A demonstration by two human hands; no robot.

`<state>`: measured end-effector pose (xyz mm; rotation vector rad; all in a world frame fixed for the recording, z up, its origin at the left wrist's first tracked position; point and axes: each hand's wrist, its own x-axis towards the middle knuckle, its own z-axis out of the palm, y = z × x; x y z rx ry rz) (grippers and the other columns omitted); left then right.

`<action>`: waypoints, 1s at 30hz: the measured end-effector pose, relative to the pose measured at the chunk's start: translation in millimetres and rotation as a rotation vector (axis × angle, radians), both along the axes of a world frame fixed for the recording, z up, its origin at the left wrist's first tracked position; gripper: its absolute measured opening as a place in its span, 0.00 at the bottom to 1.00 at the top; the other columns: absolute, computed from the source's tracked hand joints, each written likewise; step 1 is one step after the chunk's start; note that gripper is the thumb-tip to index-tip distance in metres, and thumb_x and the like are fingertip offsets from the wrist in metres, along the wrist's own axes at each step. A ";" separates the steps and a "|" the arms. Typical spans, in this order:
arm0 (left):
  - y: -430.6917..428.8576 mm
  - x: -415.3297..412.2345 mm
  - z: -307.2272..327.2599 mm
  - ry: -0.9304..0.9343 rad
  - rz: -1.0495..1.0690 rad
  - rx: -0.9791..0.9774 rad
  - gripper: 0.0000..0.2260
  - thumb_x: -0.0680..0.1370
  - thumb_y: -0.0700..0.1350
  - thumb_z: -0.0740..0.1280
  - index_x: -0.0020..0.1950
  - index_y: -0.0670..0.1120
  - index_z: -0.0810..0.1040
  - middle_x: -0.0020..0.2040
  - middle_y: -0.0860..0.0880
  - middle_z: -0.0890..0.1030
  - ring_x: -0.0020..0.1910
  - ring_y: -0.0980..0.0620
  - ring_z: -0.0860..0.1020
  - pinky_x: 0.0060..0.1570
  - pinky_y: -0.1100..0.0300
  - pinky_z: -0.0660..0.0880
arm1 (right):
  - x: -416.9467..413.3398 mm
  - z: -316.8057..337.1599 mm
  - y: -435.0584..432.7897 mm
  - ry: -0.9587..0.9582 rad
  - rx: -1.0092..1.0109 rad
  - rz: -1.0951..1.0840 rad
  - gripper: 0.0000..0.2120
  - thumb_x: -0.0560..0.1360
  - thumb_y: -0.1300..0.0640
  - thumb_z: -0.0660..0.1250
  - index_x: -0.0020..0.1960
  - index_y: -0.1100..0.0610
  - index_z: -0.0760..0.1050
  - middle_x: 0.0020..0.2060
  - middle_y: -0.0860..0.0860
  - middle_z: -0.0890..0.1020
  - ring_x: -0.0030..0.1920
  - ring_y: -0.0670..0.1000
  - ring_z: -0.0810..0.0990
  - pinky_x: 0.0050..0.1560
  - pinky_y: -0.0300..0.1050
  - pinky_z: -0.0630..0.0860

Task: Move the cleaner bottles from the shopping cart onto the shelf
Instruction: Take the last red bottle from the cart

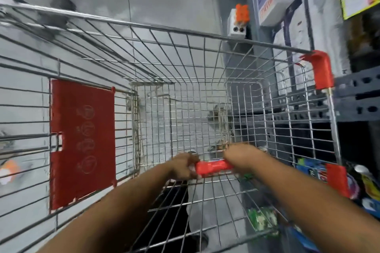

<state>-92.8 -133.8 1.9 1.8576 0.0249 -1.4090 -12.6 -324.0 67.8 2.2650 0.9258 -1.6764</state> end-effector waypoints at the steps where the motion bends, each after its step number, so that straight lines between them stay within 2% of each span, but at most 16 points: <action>1: 2.5 3.9 1.7 0.032 0.045 -0.045 0.23 0.69 0.52 0.72 0.62 0.49 0.75 0.56 0.48 0.79 0.54 0.50 0.76 0.53 0.57 0.73 | 1.9 0.6 -2.9 0.003 0.013 -0.066 0.04 0.74 0.60 0.65 0.48 0.56 0.76 0.38 0.50 0.76 0.44 0.51 0.80 0.49 0.45 0.79; 3: 12.1 15.2 10.3 0.065 0.152 -0.113 0.20 0.68 0.54 0.73 0.56 0.46 0.80 0.52 0.48 0.80 0.52 0.49 0.77 0.51 0.56 0.73 | 5.3 4.8 -10.9 0.020 0.036 -0.221 0.04 0.73 0.61 0.64 0.46 0.54 0.77 0.36 0.47 0.76 0.38 0.48 0.78 0.43 0.43 0.79; 5: 24.9 31.8 22.3 0.109 0.326 -0.201 0.18 0.68 0.52 0.73 0.51 0.41 0.81 0.51 0.44 0.81 0.48 0.48 0.78 0.50 0.54 0.75 | 8.9 11.3 -22.8 0.020 0.071 -0.376 0.08 0.72 0.61 0.66 0.43 0.48 0.76 0.35 0.46 0.77 0.36 0.45 0.77 0.38 0.39 0.75; 7: 36.4 51.3 39.4 0.151 0.524 -0.350 0.19 0.68 0.48 0.72 0.53 0.36 0.79 0.50 0.43 0.81 0.46 0.47 0.78 0.47 0.56 0.76 | 13.0 25.1 -34.9 -0.009 0.133 -0.547 0.11 0.71 0.60 0.68 0.44 0.43 0.76 0.38 0.45 0.77 0.39 0.45 0.78 0.42 0.41 0.74; 9: 42.7 71.3 59.7 0.176 0.654 -0.510 0.25 0.68 0.49 0.74 0.57 0.34 0.76 0.51 0.44 0.81 0.50 0.46 0.78 0.51 0.56 0.76 | 16.9 41.6 -42.6 -0.033 0.211 -0.718 0.13 0.70 0.58 0.70 0.48 0.40 0.76 0.41 0.42 0.77 0.44 0.46 0.77 0.51 0.46 0.74; 12: 35.8 92.8 96.7 0.163 0.751 -0.661 0.25 0.63 0.47 0.77 0.58 0.41 0.79 0.55 0.45 0.82 0.58 0.45 0.78 0.61 0.53 0.73 | 15.6 67.4 -50.7 -0.093 0.370 -0.990 0.12 0.69 0.57 0.72 0.50 0.46 0.78 0.46 0.45 0.82 0.49 0.48 0.80 0.57 0.52 0.74; 15: 14.9 103.8 145.1 -0.030 0.719 -0.679 0.20 0.65 0.39 0.75 0.56 0.48 0.80 0.55 0.48 0.84 0.60 0.45 0.78 0.63 0.51 0.72 | 4.8 94.9 -49.8 -0.061 0.595 -1.285 0.16 0.69 0.61 0.72 0.55 0.52 0.77 0.48 0.45 0.82 0.48 0.44 0.81 0.53 0.46 0.79; 19: -10.9 106.5 224.3 -0.295 0.666 -0.727 0.20 0.67 0.33 0.71 0.58 0.45 0.78 0.48 0.49 0.86 0.46 0.51 0.83 0.47 0.58 0.80 | -25.8 144.0 -41.5 -0.134 0.895 -1.483 0.14 0.69 0.64 0.72 0.52 0.53 0.76 0.50 0.51 0.82 0.43 0.41 0.82 0.51 0.42 0.80; 22: -36.2 90.1 289.2 -0.446 0.544 -0.765 0.20 0.68 0.34 0.69 0.59 0.44 0.77 0.46 0.48 0.86 0.44 0.49 0.83 0.45 0.55 0.81 | -69.3 189.8 -47.7 -0.265 1.116 -1.522 0.12 0.70 0.67 0.69 0.50 0.54 0.76 0.50 0.54 0.82 0.44 0.44 0.81 0.49 0.37 0.79; 25: -82.0 42.9 356.0 -0.538 0.352 -0.826 0.21 0.67 0.36 0.73 0.59 0.45 0.77 0.46 0.48 0.86 0.46 0.48 0.82 0.47 0.52 0.81 | -140.4 237.5 -75.5 -0.414 1.359 -1.590 0.14 0.71 0.68 0.68 0.53 0.56 0.76 0.50 0.53 0.82 0.48 0.46 0.81 0.52 0.41 0.78; 27: -98.5 19.0 382.7 -0.575 0.268 -0.865 0.22 0.65 0.40 0.76 0.58 0.46 0.78 0.46 0.48 0.86 0.46 0.50 0.83 0.46 0.56 0.80 | -169.0 254.6 -86.7 -0.492 1.417 -1.599 0.15 0.71 0.69 0.67 0.57 0.60 0.74 0.50 0.53 0.81 0.47 0.42 0.81 0.50 0.38 0.78; 30: -120.2 -15.0 402.8 -0.600 0.207 -0.903 0.22 0.64 0.42 0.75 0.57 0.44 0.79 0.46 0.48 0.86 0.46 0.52 0.83 0.45 0.60 0.79 | -210.6 275.2 -100.0 -0.587 1.451 -1.595 0.15 0.72 0.72 0.65 0.56 0.61 0.72 0.48 0.49 0.79 0.42 0.35 0.80 0.45 0.30 0.76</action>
